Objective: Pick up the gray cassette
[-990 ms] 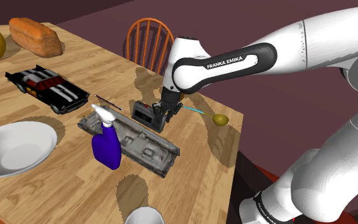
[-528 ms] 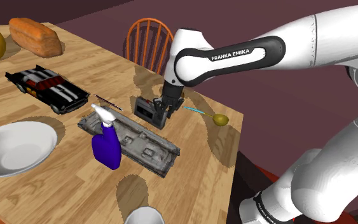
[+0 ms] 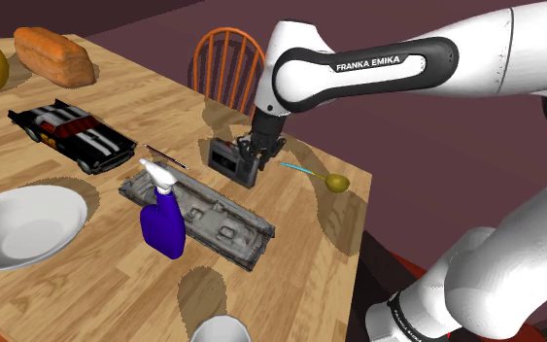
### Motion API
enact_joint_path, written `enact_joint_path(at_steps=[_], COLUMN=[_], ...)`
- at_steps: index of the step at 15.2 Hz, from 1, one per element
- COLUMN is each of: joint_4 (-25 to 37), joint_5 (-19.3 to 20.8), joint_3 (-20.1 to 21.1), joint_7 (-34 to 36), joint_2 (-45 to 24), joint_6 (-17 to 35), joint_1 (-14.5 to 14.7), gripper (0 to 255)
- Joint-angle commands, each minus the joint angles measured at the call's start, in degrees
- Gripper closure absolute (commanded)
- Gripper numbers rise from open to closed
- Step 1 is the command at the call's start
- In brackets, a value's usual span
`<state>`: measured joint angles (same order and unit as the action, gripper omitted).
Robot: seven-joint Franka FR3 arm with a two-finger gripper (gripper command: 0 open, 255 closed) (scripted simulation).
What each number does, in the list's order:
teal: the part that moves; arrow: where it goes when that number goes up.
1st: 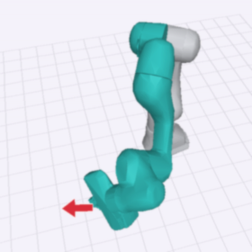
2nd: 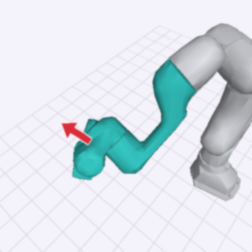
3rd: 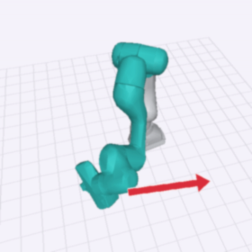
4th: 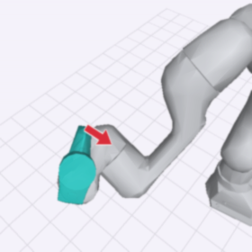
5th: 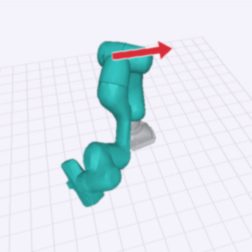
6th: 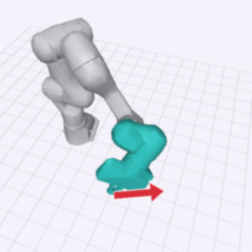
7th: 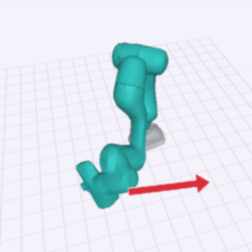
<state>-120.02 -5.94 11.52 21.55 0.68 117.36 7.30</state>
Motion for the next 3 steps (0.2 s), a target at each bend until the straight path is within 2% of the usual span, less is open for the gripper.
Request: enact_joint_path(at_steps=[1,3], joint_4=[1.2,1.28], joint_5=[-0.02,-0.02], joint_3=[-0.03,-0.03], joint_7=[0.09,0.1], joint_2=[0.52,0.56], joint_6=[-1.69,-1.8], joint_1=[-0.02,-0.03], gripper=[255,255])
